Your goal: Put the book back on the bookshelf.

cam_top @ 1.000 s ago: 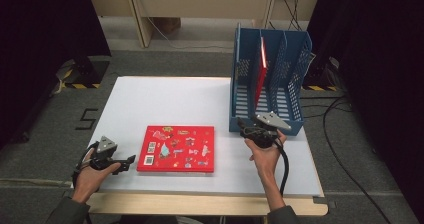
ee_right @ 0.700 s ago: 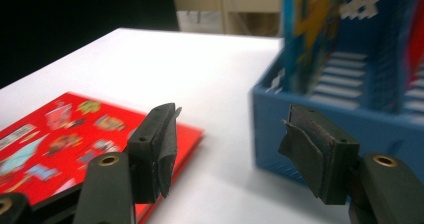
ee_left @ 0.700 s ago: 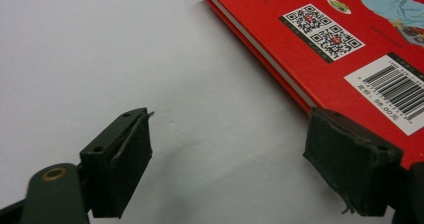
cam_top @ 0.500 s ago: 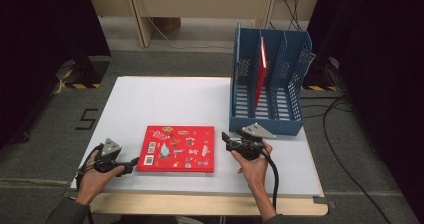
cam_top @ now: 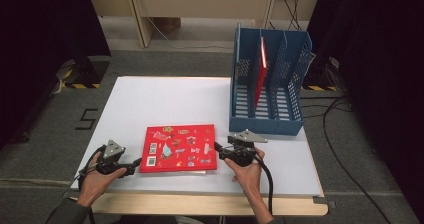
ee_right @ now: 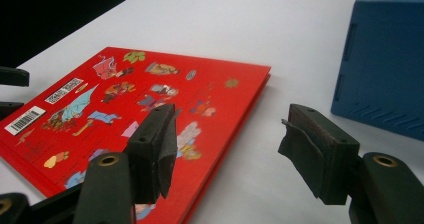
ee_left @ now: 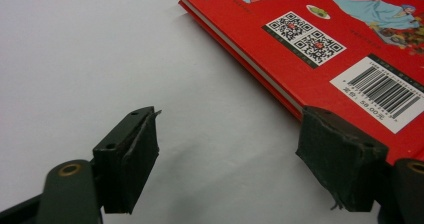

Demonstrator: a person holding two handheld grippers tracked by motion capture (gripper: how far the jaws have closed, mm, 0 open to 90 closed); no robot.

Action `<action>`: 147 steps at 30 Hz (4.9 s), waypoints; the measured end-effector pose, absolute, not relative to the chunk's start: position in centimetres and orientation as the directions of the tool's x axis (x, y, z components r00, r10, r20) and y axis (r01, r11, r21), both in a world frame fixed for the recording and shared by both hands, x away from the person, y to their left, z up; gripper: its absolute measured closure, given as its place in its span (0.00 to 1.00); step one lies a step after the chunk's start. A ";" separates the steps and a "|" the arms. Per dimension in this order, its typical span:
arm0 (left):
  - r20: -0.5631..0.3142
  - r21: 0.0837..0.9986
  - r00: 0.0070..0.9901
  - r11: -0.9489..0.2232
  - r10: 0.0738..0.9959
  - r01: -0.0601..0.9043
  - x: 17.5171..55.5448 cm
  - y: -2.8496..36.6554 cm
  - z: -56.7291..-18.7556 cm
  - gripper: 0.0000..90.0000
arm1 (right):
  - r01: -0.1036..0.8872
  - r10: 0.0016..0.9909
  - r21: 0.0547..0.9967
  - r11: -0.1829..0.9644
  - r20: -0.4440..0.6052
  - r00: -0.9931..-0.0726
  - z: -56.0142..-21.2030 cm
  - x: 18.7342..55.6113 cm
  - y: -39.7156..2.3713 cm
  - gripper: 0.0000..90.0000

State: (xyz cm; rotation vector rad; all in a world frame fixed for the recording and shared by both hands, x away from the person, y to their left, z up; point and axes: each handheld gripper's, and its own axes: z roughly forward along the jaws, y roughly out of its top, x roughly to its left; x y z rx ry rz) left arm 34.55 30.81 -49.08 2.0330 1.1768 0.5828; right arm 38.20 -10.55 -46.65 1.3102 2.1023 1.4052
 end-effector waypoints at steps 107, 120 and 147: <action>0.033 0.745 0.544 -0.383 0.838 0.546 34.2 27.2 -50.0 0.19 | 0.454 0.670 0.888 -0.075 0.382 -0.637 -40.9 39.3 0.4 0.80; -0.003 0.784 0.497 -0.306 0.868 0.540 34.2 28.2 -49.3 0.20 | 0.404 0.586 0.914 -0.030 0.344 -0.734 -36.8 40.1 3.9 0.88; -0.016 0.775 0.516 -0.315 0.856 0.547 34.4 28.2 -49.4 0.20 | 0.221 0.646 0.974 0.042 0.142 -0.750 -35.2 42.1 -3.5 0.88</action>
